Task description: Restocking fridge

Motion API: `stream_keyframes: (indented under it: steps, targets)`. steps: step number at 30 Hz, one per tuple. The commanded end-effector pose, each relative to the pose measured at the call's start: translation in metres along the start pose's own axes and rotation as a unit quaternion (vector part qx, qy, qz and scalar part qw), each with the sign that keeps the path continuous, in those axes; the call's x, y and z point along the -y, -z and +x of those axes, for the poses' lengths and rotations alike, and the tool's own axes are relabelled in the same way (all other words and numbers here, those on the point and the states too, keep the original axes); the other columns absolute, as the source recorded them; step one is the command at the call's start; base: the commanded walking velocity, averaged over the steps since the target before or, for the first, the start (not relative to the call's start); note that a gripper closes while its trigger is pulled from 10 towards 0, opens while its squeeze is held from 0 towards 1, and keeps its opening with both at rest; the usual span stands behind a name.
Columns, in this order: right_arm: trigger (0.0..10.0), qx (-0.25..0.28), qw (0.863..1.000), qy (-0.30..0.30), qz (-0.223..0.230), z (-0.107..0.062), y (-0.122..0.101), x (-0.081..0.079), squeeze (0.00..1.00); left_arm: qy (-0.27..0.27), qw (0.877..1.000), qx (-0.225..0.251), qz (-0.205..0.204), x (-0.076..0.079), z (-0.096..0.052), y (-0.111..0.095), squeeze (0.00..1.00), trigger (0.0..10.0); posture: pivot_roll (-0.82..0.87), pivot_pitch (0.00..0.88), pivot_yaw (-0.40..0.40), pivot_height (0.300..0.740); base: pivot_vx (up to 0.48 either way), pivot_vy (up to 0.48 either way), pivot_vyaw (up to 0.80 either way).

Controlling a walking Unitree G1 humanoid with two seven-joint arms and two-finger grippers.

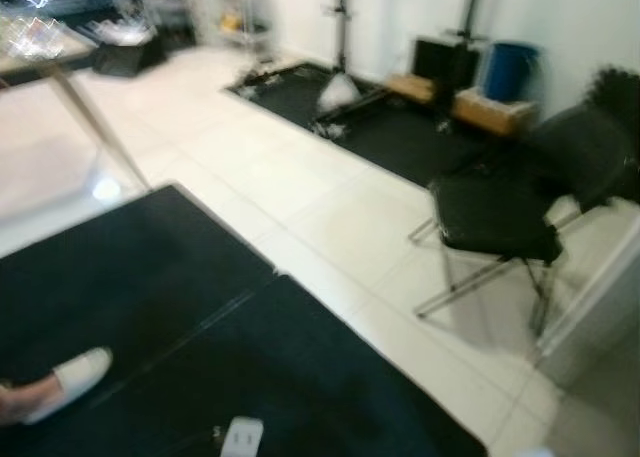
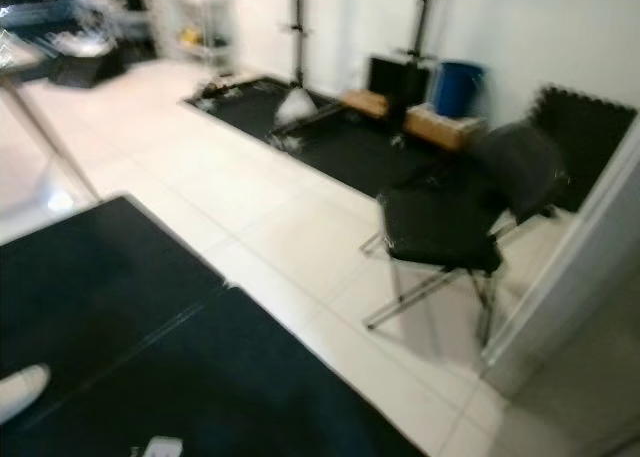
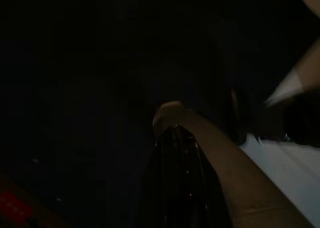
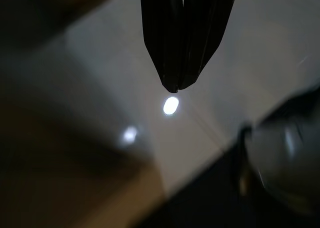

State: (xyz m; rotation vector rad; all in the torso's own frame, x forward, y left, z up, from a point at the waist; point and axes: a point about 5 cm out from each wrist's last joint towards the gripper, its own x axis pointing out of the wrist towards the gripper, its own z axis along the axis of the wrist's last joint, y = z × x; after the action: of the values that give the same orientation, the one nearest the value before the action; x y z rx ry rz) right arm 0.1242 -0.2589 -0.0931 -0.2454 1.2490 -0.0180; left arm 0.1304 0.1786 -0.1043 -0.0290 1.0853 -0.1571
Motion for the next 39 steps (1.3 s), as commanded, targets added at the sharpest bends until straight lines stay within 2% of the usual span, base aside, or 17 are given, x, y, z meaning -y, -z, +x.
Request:
stream_keyframes:
  steps: [1, 12, 16, 22, 29, 39]
  targets:
    - [10.0, -0.006, 1.0, -0.013, -0.002, 0.001, 0.005, -0.008, 0.0, 0.001, 1.0, -0.03, 0.001, 0.002, -0.002, 0.014, 0.0, 10.0, -0.01, 0.0, -0.043, 0.74, 0.382, 0.0, 0.78]
    - [10.0, -0.002, 1.0, -0.011, -0.006, 0.002, -0.002, -0.012, 0.0, 0.001, 0.999, -0.031, 0.005, 0.001, -0.002, 0.014, 0.0, 10.0, -0.01, 0.0, -0.041, 0.74, 0.381, 0.0, 0.12]
    - [10.0, 0.002, 1.0, -0.021, -0.003, 0.002, -0.004, -0.012, 0.0, 0.002, 0.999, -0.031, 0.006, 0.001, -0.002, 0.014, 0.0, 10.0, -0.01, 0.0, -0.042, 0.74, 0.381, 0.0, 0.75]
    - [10.0, 0.001, 1.0, -0.015, -0.008, 0.0, 0.001, -0.003, 0.0, 0.001, 0.999, -0.032, 0.01, -0.003, -0.004, 0.016, 0.0, 10.0, -0.01, 0.0, -0.042, 0.74, 0.378, 0.0, 0.73]
    - [10.0, -0.004, 1.0, -0.007, -0.013, -0.001, 0.006, 0.0, 0.0, 0.002, 0.999, -0.03, 0.011, -0.004, -0.004, 0.016, 0.0, 10.0, -0.01, 0.0, -0.043, 0.74, 0.378, 0.0, 0.0]
    - [10.0, -0.004, 1.0, -0.019, -0.01, 0.0, 0.006, -0.004, 0.0, 0.006, 1.0, -0.026, 0.009, -0.004, -0.004, 0.015, 0.0, 10.0, -0.01, 0.0, -0.042, 0.74, 0.376, 0.0, 0.0]
